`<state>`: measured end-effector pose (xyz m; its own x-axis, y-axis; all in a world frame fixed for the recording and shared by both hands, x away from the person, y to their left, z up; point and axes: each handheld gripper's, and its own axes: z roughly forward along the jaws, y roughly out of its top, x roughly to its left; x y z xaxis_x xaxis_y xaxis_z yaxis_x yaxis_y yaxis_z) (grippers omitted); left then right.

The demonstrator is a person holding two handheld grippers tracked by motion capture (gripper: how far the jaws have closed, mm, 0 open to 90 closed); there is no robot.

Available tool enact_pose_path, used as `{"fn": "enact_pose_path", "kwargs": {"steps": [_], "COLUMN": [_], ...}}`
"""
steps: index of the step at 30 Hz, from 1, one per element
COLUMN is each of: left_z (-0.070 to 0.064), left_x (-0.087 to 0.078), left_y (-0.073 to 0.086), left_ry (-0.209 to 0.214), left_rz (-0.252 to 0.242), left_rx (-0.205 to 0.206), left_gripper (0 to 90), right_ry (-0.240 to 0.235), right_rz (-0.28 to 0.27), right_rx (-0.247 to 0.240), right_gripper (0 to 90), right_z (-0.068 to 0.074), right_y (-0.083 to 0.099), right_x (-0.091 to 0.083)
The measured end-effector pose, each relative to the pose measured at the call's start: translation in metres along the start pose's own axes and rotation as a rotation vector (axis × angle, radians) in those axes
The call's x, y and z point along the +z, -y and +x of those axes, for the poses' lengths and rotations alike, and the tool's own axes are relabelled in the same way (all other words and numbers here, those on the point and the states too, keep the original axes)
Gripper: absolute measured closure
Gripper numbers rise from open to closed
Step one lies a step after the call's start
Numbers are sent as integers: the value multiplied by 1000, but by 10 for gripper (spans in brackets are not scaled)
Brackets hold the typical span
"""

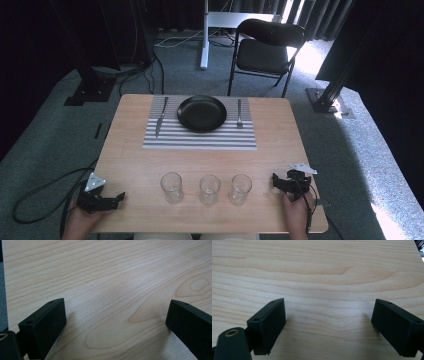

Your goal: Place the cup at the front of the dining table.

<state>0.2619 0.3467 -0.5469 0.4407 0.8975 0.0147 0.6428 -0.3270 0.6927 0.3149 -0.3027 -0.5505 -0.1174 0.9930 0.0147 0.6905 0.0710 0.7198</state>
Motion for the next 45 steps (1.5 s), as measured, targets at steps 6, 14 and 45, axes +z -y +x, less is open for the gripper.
{"fn": "enact_pose_path", "kwargs": {"steps": [6, 14, 45], "left_z": [1, 1, -30], "left_x": [0, -1, -31], "left_y": [1, 1, -16], "left_ry": [12, 9, 92], "left_rz": [-1, -2, 8], "left_rx": [10, 10, 103], "left_gripper": [37, 48, 77], "right_ry": [0, 0, 0], "right_rz": [0, 0, 0], "right_rx": [0, 0, 0], "right_gripper": [116, 116, 116], "right_z": [0, 0, 0], "right_y": [0, 0, 0], "right_x": [0, 0, 0]}}
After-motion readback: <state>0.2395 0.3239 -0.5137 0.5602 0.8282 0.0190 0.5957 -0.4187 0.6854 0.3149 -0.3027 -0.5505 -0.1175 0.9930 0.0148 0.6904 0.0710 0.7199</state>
